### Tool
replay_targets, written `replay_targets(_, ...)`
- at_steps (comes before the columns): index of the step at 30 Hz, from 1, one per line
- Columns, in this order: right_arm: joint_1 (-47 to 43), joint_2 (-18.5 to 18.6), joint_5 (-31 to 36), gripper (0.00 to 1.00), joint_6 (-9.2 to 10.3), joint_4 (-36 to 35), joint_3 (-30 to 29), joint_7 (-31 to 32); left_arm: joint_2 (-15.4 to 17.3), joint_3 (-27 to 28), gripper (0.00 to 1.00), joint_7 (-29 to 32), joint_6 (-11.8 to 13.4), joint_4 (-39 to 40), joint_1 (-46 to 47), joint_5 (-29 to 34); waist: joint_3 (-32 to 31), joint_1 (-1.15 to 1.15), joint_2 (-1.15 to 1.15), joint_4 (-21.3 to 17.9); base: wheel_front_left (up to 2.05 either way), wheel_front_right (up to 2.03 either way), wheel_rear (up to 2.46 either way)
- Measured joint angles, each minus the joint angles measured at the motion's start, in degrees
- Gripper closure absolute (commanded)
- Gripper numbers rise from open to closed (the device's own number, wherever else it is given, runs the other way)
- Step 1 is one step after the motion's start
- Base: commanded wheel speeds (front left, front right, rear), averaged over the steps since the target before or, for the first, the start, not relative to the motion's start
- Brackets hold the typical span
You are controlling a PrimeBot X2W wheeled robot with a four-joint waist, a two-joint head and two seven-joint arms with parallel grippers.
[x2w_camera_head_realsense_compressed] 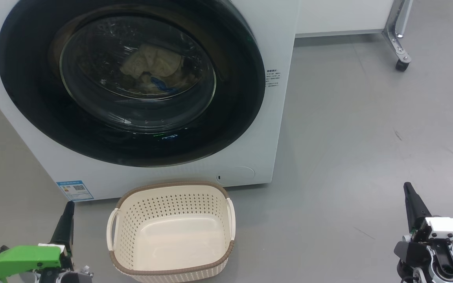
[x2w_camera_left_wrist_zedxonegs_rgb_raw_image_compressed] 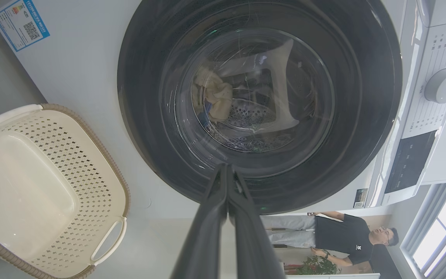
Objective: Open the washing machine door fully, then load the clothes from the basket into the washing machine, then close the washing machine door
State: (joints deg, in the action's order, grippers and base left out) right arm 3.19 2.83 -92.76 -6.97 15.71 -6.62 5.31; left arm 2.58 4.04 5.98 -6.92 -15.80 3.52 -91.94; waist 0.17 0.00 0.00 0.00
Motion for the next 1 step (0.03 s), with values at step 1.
replay_targets(1, 0.00, 0.00, 0.00, 1.00, 0.00, 0.00, 0.00, 0.00, 0.00, 0.00, 1.00, 0.00, 0.00, 0.00, 0.00, 0.00, 0.00, 0.00, 0.00, 0.00, 0.00, 0.00, 0.00)
